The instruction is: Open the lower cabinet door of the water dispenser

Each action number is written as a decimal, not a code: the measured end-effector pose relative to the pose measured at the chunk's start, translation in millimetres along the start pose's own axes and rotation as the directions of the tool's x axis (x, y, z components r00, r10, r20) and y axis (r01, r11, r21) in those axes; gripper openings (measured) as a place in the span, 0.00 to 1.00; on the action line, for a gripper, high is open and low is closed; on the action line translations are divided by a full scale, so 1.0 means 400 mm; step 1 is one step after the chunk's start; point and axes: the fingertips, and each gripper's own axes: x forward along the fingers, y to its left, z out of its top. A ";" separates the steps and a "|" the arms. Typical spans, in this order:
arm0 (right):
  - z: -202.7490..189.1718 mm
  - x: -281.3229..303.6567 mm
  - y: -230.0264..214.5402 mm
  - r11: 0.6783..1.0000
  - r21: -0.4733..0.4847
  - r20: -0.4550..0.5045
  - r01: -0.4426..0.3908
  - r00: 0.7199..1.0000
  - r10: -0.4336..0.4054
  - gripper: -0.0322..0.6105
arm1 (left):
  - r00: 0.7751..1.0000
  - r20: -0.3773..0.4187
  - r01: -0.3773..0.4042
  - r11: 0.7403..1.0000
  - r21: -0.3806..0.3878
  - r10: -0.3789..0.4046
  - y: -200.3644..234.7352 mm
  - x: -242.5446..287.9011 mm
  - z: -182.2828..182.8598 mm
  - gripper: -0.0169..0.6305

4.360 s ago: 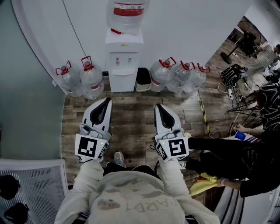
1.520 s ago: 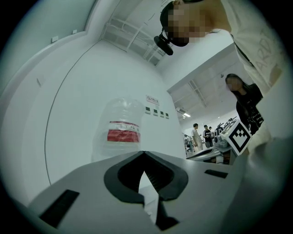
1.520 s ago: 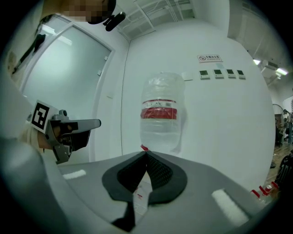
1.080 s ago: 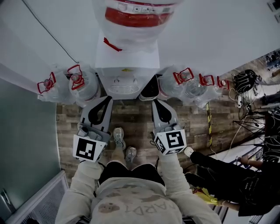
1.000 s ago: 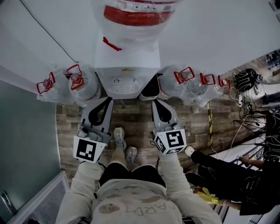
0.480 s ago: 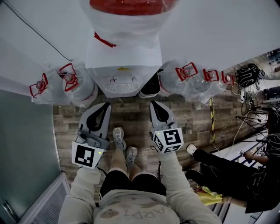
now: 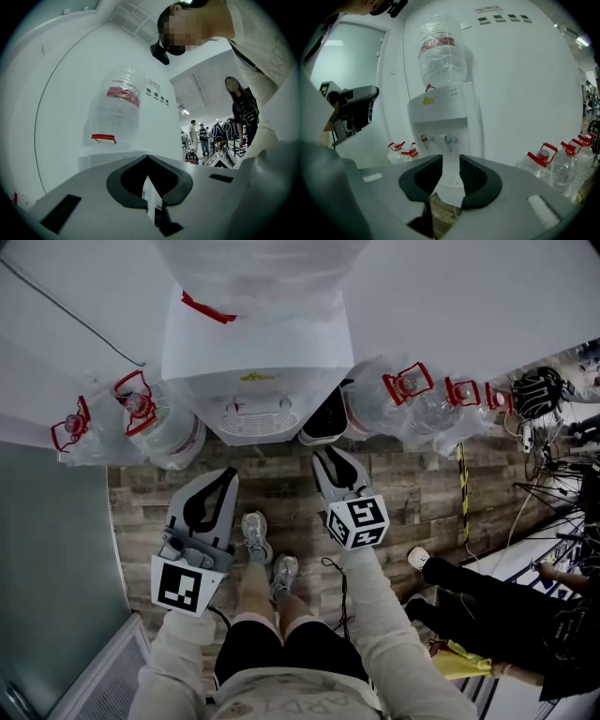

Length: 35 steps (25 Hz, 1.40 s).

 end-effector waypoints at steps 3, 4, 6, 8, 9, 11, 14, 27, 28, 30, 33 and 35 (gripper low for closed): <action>-0.064 0.034 -0.025 1.000 0.016 -0.024 -0.008 1.000 0.009 0.26 | 1.000 -0.006 0.007 1.000 0.002 -0.007 -0.014 0.000 -0.036 0.03; -0.084 0.044 -0.032 1.000 0.020 -0.031 -0.013 0.999 0.013 0.28 | 1.000 -0.004 0.009 1.000 0.004 -0.009 -0.018 0.000 -0.045 0.03; -0.122 0.059 -0.045 0.999 0.027 -0.043 -0.022 0.999 0.023 0.31 | 1.000 -0.004 0.013 1.000 0.010 -0.013 -0.027 0.001 -0.065 0.03; -0.161 0.073 -0.059 0.999 0.039 -0.057 -0.029 0.998 0.031 0.33 | 1.000 -0.009 0.020 1.000 0.017 -0.020 -0.034 0.003 -0.089 0.03; -0.182 0.081 -0.065 0.998 0.044 -0.067 -0.033 0.997 0.035 0.35 | 1.000 -0.012 0.023 1.000 0.019 -0.023 -0.036 0.005 -0.102 0.03; -0.227 0.101 -0.075 0.998 0.043 -0.095 -0.043 0.994 0.046 0.38 | 0.999 -0.014 0.029 0.999 0.021 -0.029 -0.039 0.011 -0.125 0.03; -0.291 0.132 -0.098 0.998 0.038 -0.139 -0.049 0.989 0.053 0.42 | 0.999 -0.010 0.039 0.999 0.025 -0.038 -0.043 0.023 -0.155 0.03; -0.474 0.303 -0.195 0.998 0.045 -0.228 -0.045 0.972 0.054 0.55 | 0.997 -0.007 0.071 0.996 0.056 -0.071 -0.027 0.077 -0.287 0.03; -0.488 0.316 -0.199 0.998 0.041 -0.234 -0.045 0.971 0.053 0.55 | 0.998 -0.009 0.069 0.996 0.057 -0.069 -0.022 0.078 -0.299 0.03; -0.516 0.341 -0.206 0.998 0.033 -0.246 -0.047 0.968 0.053 0.55 | 0.998 -0.012 0.068 0.996 0.062 -0.067 -0.010 0.079 -0.321 0.03; -0.556 0.377 -0.224 0.999 0.034 -0.265 -0.040 0.963 0.047 0.55 | 0.998 -0.017 0.068 0.995 0.071 -0.067 0.007 0.084 -0.353 0.03; -0.579 0.398 -0.238 0.999 0.035 -0.275 -0.033 0.961 0.042 0.55 | 0.998 -0.015 0.066 0.995 0.074 -0.065 0.018 0.090 -0.371 0.03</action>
